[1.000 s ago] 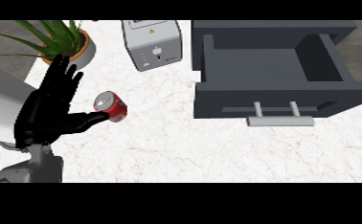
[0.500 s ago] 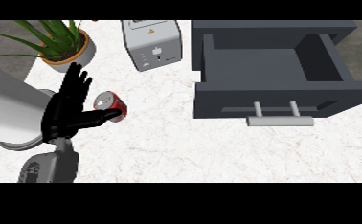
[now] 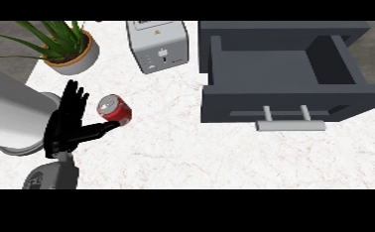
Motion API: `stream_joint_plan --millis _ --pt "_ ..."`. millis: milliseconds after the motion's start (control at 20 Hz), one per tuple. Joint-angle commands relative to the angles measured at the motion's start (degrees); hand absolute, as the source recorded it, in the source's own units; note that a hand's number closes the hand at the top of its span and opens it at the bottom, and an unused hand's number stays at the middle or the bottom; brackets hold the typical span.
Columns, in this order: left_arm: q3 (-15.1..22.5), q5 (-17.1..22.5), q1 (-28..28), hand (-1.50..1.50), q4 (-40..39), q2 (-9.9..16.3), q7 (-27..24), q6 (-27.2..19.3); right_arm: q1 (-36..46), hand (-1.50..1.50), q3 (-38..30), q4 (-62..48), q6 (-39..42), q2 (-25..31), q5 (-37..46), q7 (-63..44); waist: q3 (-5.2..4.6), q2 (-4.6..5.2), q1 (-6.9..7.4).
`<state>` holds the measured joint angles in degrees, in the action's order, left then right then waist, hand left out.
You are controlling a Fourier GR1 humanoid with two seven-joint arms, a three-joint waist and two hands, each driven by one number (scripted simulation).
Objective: Pick up the can, place it into the drawer and close the drawer
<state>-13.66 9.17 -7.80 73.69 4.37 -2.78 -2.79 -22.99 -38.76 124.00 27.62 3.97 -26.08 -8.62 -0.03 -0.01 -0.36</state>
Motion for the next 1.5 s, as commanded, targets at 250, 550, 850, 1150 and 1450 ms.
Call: stream_joint_plan --millis 250,550,850,1150,1450 --pt "-2.6 1.3 -3.2 -1.50 -13.5 2.7 -7.2 2.1 -2.6 -1.50 -3.7 3.8 3.3 -1.4 -4.8 -2.5 0.00 -0.02 -0.19" --pt "-2.1 1.6 -5.8 -1.50 -22.2 0.5 -12.6 2.1 2.2 -1.50 -4.0 1.7 1.1 1.6 -4.9 -6.2 0.00 0.04 -0.10" --pt "-3.0 2.6 -7.7 -1.50 -31.7 2.4 -18.1 6.7 0.2 -1.50 -4.3 5.0 1.3 -1.4 -5.3 -6.7 -0.01 0.04 -0.14" --pt "-3.5 3.6 -9.8 -1.50 -38.0 0.9 -23.3 7.1 1.4 -1.50 -5.0 1.6 2.8 -1.6 -4.6 -4.6 0.00 0.02 -0.04" --pt "-7.1 6.2 -20.1 1.50 -48.5 2.6 -24.8 7.2 -0.9 -1.50 -2.1 6.3 2.5 -3.9 -2.1 -5.0 -0.03 0.13 -0.45"
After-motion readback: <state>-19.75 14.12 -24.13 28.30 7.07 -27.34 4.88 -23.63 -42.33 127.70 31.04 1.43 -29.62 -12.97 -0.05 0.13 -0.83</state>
